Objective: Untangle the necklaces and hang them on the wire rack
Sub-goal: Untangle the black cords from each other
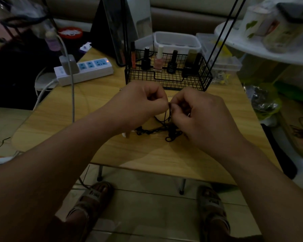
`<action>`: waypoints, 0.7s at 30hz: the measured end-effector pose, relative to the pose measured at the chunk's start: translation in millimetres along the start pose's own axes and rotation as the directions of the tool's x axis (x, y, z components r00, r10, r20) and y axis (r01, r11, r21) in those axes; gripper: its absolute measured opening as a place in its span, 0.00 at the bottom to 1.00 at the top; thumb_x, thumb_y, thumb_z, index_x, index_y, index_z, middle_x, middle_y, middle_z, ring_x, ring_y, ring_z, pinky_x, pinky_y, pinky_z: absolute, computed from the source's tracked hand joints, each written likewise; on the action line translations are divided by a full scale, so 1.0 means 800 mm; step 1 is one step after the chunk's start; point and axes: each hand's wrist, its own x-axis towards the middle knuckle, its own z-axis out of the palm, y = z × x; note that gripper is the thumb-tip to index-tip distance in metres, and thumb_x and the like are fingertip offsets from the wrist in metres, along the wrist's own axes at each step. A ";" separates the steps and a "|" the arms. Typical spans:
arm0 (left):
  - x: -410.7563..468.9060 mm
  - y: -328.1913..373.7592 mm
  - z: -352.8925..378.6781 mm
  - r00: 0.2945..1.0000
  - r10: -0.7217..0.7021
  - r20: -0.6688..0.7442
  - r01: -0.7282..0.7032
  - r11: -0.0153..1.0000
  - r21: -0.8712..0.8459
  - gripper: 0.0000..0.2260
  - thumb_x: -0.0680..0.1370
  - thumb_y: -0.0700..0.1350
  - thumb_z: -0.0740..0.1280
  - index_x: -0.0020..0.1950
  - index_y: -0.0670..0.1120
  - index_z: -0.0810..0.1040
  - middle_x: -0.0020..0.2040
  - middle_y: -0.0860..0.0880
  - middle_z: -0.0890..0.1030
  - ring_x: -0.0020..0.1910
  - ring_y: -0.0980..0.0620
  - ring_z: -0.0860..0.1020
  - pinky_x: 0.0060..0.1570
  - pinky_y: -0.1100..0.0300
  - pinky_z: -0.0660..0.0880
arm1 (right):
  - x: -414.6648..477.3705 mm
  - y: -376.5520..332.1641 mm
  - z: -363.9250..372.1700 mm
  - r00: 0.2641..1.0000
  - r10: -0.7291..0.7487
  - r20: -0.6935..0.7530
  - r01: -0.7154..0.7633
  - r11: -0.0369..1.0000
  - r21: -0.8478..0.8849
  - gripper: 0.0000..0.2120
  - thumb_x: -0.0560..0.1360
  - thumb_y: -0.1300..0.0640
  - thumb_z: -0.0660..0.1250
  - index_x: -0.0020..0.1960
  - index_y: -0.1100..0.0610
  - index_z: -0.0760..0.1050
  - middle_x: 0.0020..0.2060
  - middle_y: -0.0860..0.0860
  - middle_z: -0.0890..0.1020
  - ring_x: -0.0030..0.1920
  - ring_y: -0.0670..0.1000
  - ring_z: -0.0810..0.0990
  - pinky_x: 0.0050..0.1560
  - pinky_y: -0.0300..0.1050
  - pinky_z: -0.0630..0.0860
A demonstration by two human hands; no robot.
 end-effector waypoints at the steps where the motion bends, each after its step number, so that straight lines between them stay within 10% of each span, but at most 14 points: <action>1: 0.000 -0.001 -0.001 1.000 -0.001 0.007 0.001 1.000 -0.021 0.03 0.78 0.42 0.71 0.45 0.47 0.83 0.35 0.52 0.80 0.35 0.55 0.76 0.38 0.54 0.76 | 0.000 0.000 0.001 1.000 0.024 -0.005 -0.023 0.999 0.049 0.01 0.79 0.55 0.69 0.51 0.52 0.79 0.39 0.43 0.80 0.39 0.43 0.79 0.38 0.43 0.76; 6: -0.002 0.000 -0.002 0.999 0.003 0.034 -0.002 1.000 -0.021 0.03 0.78 0.46 0.70 0.46 0.50 0.83 0.36 0.51 0.81 0.36 0.53 0.77 0.39 0.53 0.75 | -0.004 -0.002 -0.002 0.998 0.064 -0.017 -0.060 0.985 0.160 0.01 0.79 0.56 0.70 0.49 0.51 0.80 0.35 0.42 0.79 0.36 0.42 0.78 0.33 0.36 0.72; 15: -0.004 -0.001 0.000 0.998 0.021 0.060 -0.024 0.998 0.049 0.03 0.78 0.41 0.71 0.44 0.45 0.83 0.31 0.56 0.78 0.28 0.61 0.71 0.28 0.65 0.69 | -0.005 -0.005 0.000 1.000 -0.011 0.008 0.011 1.000 0.024 0.03 0.77 0.56 0.72 0.46 0.51 0.78 0.36 0.42 0.79 0.37 0.44 0.78 0.36 0.50 0.78; 21: 0.002 0.001 -0.005 0.998 -0.011 0.058 0.020 0.986 -0.167 0.05 0.78 0.38 0.68 0.44 0.44 0.82 0.34 0.53 0.80 0.36 0.55 0.77 0.40 0.59 0.76 | -0.003 -0.009 0.000 0.966 0.257 0.018 -0.236 0.853 0.465 0.05 0.79 0.60 0.70 0.45 0.52 0.80 0.33 0.46 0.81 0.31 0.42 0.76 0.30 0.34 0.71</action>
